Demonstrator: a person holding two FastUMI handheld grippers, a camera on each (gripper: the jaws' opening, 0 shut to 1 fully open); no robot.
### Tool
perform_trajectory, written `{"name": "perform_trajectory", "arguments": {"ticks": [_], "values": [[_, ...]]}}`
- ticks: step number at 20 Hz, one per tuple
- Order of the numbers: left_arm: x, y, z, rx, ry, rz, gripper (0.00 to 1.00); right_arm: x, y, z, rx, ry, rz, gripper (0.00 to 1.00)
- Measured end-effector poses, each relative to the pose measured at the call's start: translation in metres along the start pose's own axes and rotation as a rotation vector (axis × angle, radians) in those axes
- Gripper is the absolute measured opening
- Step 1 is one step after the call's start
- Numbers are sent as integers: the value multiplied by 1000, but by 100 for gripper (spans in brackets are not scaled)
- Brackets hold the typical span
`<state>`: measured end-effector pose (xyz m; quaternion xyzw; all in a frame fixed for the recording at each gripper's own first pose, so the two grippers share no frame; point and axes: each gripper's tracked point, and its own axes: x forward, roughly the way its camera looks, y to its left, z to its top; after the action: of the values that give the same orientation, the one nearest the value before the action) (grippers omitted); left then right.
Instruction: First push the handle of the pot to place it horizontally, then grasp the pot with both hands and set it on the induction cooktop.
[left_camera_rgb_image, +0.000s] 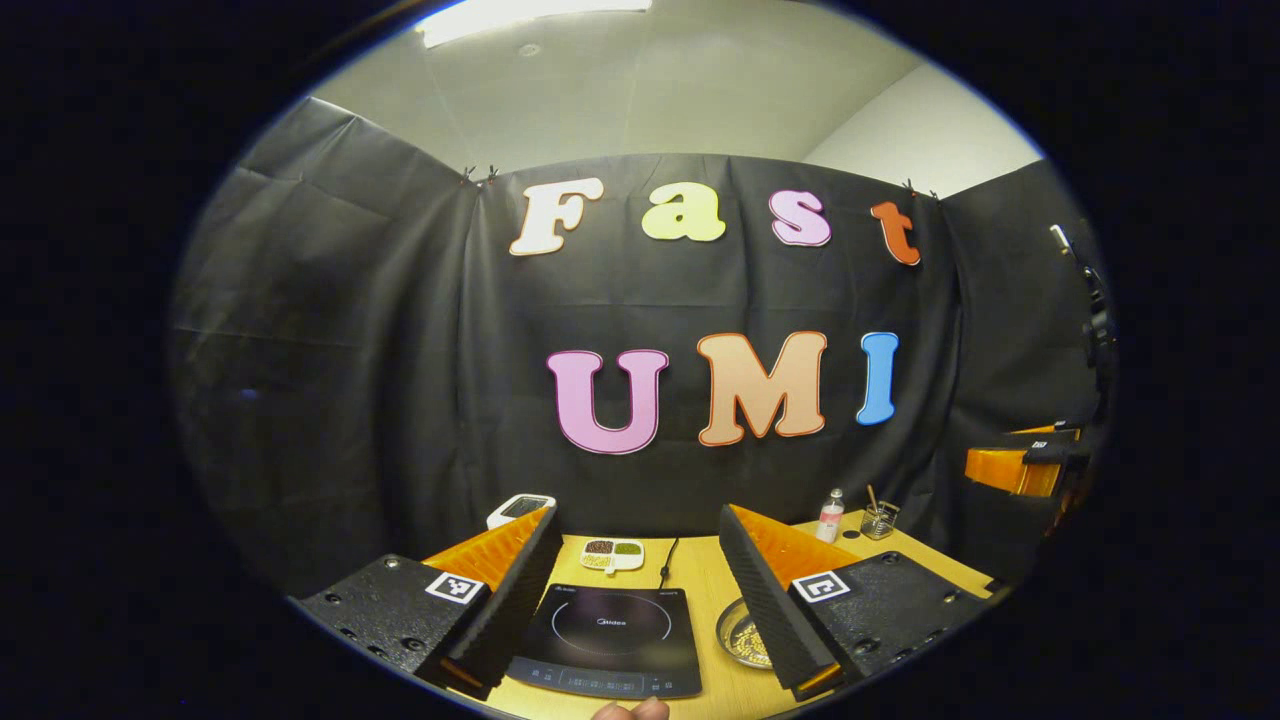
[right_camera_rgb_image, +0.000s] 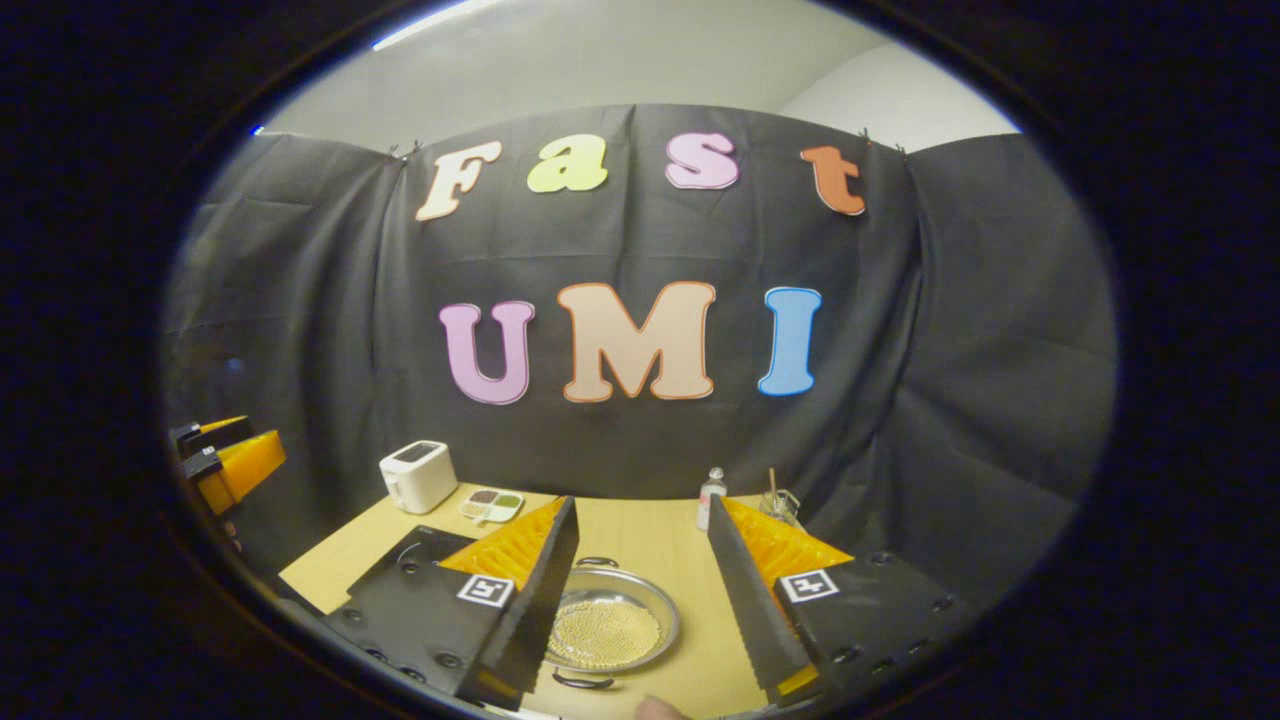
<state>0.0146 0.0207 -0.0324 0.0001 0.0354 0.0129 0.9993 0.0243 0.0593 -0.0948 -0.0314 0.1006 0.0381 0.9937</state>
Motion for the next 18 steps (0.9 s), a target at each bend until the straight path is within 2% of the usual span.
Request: {"name": "perform_trajectory", "arguments": {"ticks": [3,6,7,8,10,11,14,15,16,17,18], "values": [[4,8,-14,-12,35,-3,94,4,13,-20,-28,38,3,61],[9,18,-28,-25,73,11,94,13,25,-50,-30,103,29,40],[11,21,-35,-31,86,22,94,17,30,-60,-30,129,49,34],[12,23,-39,-37,97,35,99,20,34,-71,-31,156,75,31],[16,28,-46,-41,120,75,96,30,48,-96,-19,223,152,22],[16,30,-53,-47,140,95,96,38,48,-112,-25,263,166,22],[22,24,-61,-58,173,142,97,56,50,-143,-13,333,229,0],[24,24,-63,-51,182,163,97,58,53,-150,-3,363,265,6],[26,23,-60,-50,183,182,97,60,58,-157,7,382,304,2],[29,18,-59,-50,186,197,94,64,61,-168,6,404,343,5],[33,14,-57,-46,189,211,97,68,64,-175,1,427,372,0]]}}
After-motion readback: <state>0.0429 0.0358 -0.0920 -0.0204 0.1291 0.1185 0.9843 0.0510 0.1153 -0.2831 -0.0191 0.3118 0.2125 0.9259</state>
